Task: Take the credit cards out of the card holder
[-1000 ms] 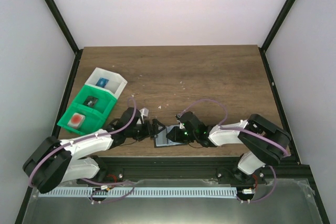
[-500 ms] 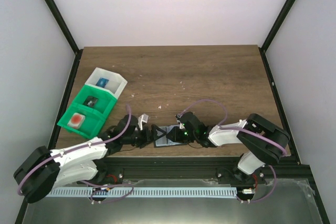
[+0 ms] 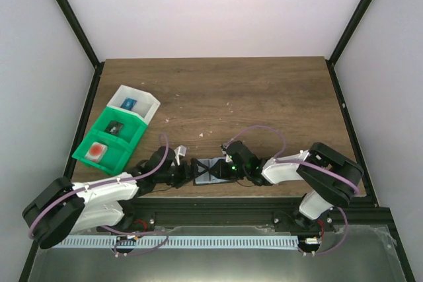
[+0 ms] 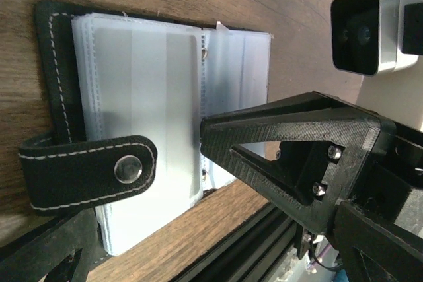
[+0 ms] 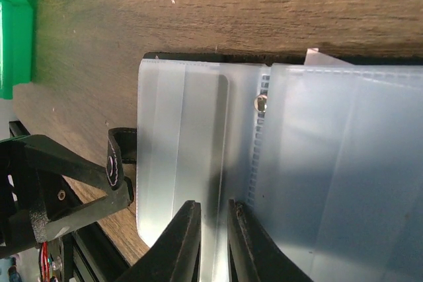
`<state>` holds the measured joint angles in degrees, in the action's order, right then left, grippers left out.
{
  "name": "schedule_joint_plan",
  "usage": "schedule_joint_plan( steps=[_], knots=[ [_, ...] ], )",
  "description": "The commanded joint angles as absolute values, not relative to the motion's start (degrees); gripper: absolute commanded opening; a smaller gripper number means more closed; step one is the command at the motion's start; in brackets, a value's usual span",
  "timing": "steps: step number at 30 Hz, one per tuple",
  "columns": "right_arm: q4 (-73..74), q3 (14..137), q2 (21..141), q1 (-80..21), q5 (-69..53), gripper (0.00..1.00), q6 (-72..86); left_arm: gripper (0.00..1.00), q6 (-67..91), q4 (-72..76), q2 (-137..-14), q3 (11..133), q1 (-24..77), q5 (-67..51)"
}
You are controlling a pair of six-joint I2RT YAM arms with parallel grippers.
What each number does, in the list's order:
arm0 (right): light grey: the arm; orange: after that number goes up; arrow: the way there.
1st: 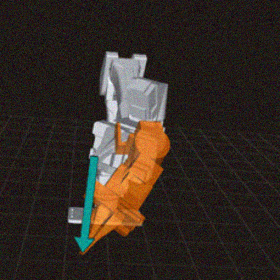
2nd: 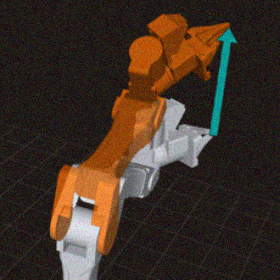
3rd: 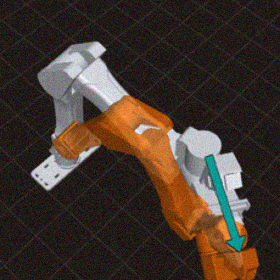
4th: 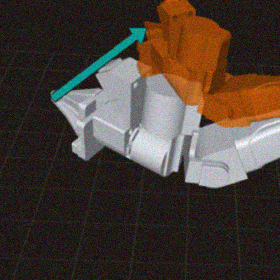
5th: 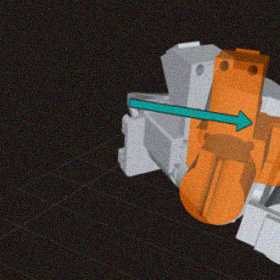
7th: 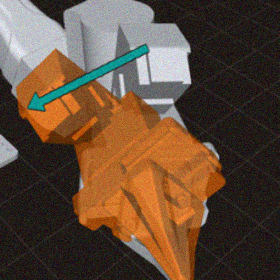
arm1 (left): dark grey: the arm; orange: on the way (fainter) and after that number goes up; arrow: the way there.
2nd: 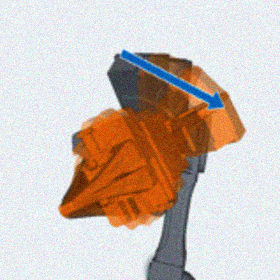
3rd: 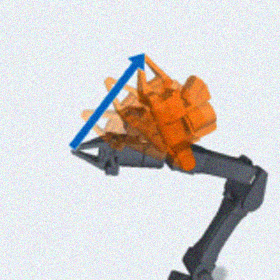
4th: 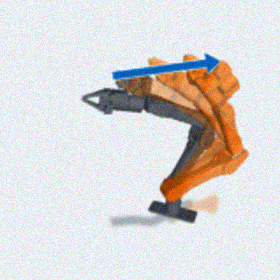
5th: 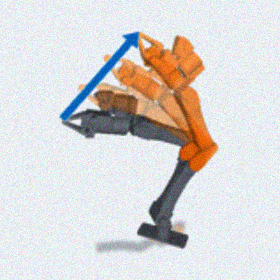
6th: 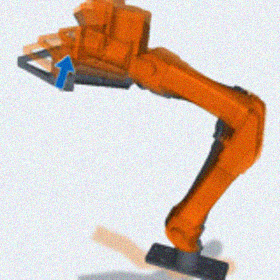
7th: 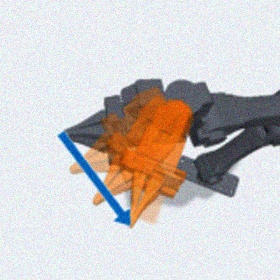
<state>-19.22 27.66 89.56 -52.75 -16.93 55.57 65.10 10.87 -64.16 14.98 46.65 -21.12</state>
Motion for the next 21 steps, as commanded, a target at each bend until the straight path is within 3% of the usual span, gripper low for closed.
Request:
schedule_joint_plan(
  steps=[1,5,21],
  knots=[
    [-20.68,26.94,90.33,-53.49,-17.19,0.13,56.61,1.0,63.48,12.27,-64.92,15.98,46.87,-18.54],
    [-21.3,26.87,91.29,-53.83,-17.18,0.09,56.7,1.0,62.94,12.51,-64.54,16.24,46.9,-18.36],
    [-21.79,26.64,92.25,-54.49,-16.61,0.09,57.81,1.0,63.16,7.02,-61.0,17.35,46.89,-16.61]
  ],
)
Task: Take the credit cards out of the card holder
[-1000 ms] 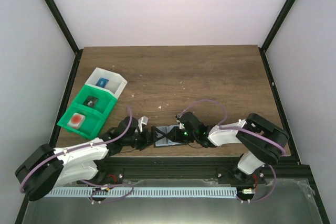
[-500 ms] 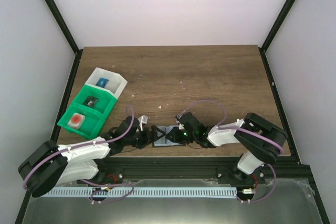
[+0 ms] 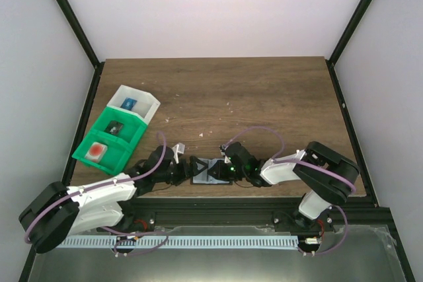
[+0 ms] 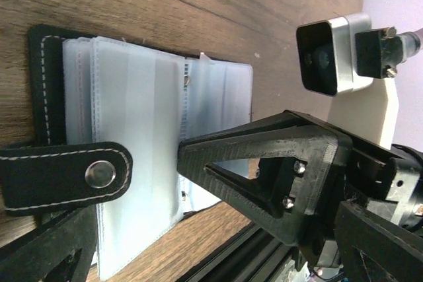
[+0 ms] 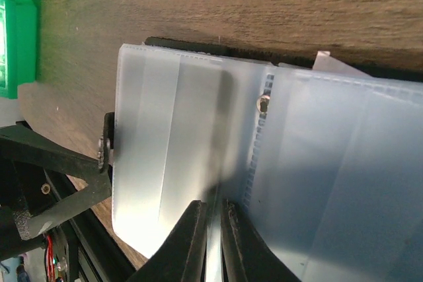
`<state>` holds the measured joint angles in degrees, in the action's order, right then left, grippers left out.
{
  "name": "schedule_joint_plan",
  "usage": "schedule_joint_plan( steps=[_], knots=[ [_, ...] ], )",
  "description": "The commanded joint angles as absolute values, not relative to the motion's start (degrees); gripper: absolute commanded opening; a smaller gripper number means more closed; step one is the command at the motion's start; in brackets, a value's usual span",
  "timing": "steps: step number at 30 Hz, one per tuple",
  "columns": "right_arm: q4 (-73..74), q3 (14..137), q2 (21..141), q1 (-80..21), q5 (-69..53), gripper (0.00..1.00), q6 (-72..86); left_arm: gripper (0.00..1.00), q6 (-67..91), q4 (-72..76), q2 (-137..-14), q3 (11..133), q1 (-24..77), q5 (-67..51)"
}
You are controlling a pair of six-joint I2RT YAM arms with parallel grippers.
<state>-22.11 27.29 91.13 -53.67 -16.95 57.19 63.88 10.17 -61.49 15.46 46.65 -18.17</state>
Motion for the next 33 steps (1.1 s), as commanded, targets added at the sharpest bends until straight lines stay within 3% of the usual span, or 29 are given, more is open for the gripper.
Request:
schedule_joint_plan(
  steps=[1,33],
  knots=[
    [-21.85,26.64,92.27,-54.46,-16.62,0.09,57.84,1.0,62.86,5.57,-61.0,17.73,46.85,-15.93],
    [-21.61,26.84,92.09,-54.57,-16.72,0.09,57.96,1.0,61.64,10.88,-65.92,16.4,46.86,-17.24]
  ],
)
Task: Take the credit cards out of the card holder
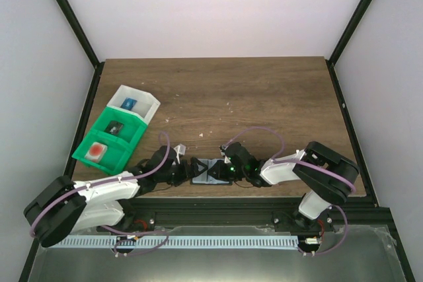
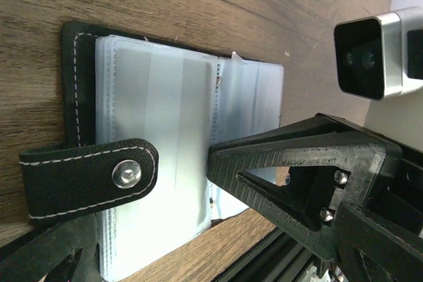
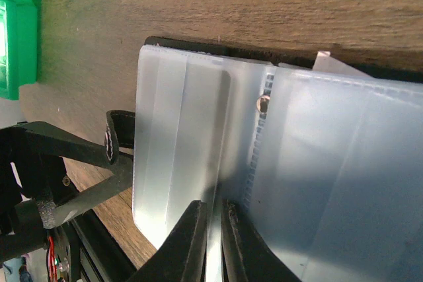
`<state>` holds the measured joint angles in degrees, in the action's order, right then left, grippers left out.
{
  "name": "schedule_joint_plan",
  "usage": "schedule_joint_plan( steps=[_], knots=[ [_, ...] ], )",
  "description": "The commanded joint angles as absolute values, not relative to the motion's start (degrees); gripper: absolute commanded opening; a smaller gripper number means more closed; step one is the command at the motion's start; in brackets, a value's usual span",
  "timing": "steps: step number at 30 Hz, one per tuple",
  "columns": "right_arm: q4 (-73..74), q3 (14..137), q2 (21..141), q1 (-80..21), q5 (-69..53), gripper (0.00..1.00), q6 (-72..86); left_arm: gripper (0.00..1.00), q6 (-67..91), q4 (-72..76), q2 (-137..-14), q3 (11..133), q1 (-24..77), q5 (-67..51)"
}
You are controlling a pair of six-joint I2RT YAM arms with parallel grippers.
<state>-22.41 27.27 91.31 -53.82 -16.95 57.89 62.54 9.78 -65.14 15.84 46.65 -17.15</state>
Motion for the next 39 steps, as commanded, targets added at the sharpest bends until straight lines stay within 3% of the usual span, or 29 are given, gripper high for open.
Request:
schedule_joint_plan(
  steps=[1,28,39],
  knots=[
    [-21.75,26.89,92.11,-54.56,-16.7,0.09,57.93,1.0,61.76,11.23,-66.06,16.34,46.85,-17.51],
    [-23.5,26.18,92.98,-54.58,-17.22,0.09,58.18,1.0,62.59,2.11,-61.34,18.62,46.85,-14.71],
    [-23.92,25.91,93.09,-54.57,-17.27,0.09,58.45,1.0,64.43,10.66,-63.12,16.2,46.89,-19.38]
  ],
)
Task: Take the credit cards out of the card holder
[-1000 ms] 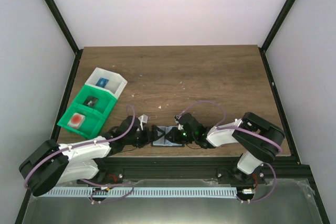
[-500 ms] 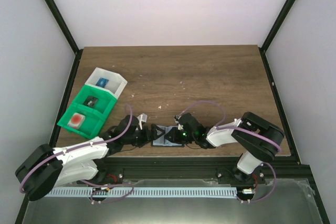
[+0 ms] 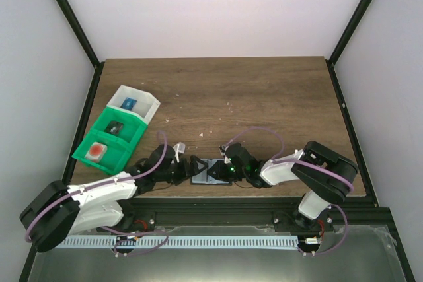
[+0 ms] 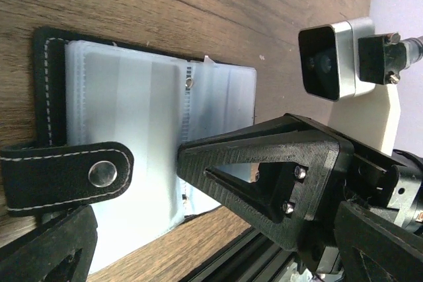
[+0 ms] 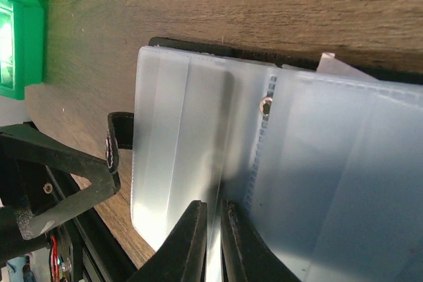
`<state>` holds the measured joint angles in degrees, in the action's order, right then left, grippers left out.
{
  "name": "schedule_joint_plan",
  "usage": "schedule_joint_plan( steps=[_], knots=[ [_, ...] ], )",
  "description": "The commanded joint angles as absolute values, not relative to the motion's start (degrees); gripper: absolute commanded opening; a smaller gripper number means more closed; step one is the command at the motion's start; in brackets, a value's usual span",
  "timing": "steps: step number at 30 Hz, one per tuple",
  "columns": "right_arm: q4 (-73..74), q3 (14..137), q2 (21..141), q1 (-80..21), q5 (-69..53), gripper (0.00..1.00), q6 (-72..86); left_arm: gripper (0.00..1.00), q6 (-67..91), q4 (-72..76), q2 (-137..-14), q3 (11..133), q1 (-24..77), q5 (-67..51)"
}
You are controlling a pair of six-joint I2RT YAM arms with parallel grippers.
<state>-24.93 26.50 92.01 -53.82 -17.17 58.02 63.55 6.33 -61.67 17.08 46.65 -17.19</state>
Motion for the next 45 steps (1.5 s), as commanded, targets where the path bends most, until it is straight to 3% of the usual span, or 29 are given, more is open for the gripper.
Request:
schedule_joint_plan(
  steps=[1,22,45],
  knots=[
    [-23.97,25.87,93.08,-54.58,-17.26,0.09,58.49,1.0,64.44,10.97,-63.61,16.04,46.85,-19.52],
    [-23.91,25.69,92.94,-54.57,-17.27,0.09,58.45,1.0,63.19,8.34,-63.76,16.38,46.85,-17.24],
    [-24.83,25.92,94.08,-54.66,-17.99,0.09,58.84,1.0,64.63,15.02,-67.04,15.48,46.87,-20.79]
  ],
)
